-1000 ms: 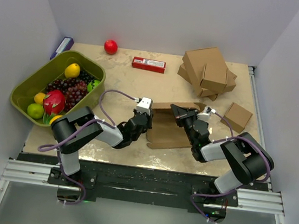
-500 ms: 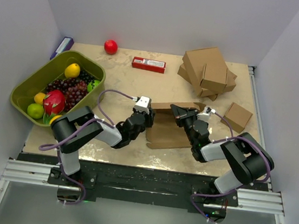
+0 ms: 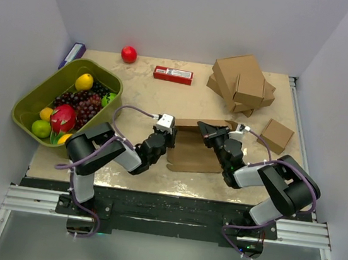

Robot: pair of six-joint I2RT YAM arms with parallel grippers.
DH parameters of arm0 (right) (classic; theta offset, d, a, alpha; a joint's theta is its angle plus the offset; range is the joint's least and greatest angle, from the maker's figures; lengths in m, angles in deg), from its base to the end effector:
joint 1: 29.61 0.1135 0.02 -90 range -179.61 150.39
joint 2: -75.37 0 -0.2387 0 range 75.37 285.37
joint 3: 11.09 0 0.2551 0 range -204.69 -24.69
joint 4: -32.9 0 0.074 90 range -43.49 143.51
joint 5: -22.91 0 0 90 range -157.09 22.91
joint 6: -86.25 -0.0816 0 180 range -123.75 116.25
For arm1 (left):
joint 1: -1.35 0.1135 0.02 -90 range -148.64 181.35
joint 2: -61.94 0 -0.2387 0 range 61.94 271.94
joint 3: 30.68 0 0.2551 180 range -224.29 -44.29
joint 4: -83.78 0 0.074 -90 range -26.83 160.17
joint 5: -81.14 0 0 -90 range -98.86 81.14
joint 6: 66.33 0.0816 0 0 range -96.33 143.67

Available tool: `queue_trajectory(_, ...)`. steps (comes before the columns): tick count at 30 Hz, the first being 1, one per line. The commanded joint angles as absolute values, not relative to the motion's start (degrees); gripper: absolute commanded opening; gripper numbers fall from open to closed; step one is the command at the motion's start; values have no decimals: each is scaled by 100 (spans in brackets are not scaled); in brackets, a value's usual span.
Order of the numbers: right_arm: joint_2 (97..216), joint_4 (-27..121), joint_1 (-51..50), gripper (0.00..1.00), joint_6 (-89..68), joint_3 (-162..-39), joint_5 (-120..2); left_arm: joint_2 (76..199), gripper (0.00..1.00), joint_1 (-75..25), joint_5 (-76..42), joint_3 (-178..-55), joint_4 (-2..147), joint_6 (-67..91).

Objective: Fold the paper box

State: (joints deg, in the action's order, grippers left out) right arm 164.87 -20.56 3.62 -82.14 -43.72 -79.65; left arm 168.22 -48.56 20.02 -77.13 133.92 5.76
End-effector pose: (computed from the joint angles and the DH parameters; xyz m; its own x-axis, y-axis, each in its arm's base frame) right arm 0.2696 0.1554 0.1294 -0.3561 0.9097 -0.2136 -0.0224 0.2202 0.9752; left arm 0.2610 -0.2489 0.0976 -0.2149 -0.1629 -0.9630 0.3124 0.9227 -0.2258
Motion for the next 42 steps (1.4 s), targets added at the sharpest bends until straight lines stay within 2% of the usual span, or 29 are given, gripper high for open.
queue_trajectory(1,16599,-842,501,0,-7889,-4297,-7746,16793,7,-4927,1882,-7839,14918,916)
queue_trajectory(3,16590,-834,501,0,-7881,-4297,-7746,16802,0,-4944,1900,-7900,14779,925)
queue_trajectory(5,16485,-816,510,1,-7811,-4280,-7764,16715,0,-4945,2075,-7979,14455,820)
queue_trajectory(8,16169,-606,501,18,-7583,-4289,-7790,16495,0,-4901,2208,-8093,13629,671)
queue_trajectory(9,16072,-509,501,27,-7495,-4341,-7755,16434,0,-4814,2164,-8120,13157,627)
queue_trajectory(12,15554,105,493,41,-6986,-4525,-7694,16135,0,-4568,1892,-8129,12408,390)
queue_trajectory(13,15388,272,493,53,-6688,-4570,-7641,15986,0,-4506,1717,-8094,12301,302)
queue_trajectory(16,14693,1123,484,70,-6100,-4684,-7466,15749,0,-4286,1435,-8032,11747,266)
queue_trajectory(22,12971,3353,484,79,-4877,-5193,-7192,15405,0,-3978,960,-8076,10807,336)
queue_trajectory(27,11960,4868,484,89,-3963,-5703,-7613,15309,0,-3723,416,-8243,10077,354)
queue_trajectory(31,12080,5677,440,95,-3645,-5844,-8360,15229,0,-3618,142,-8296,9822,345)
queue_trajectory(36,12643,6022,308,89,-3522,-6064,-8449,15185,0,-3512,-217,-8384,9558,424)
queue_trajectory(42,12310,5917,308,90,-3197,-5932,-8783,15115,0,-3371,-403,-8384,9338,547)
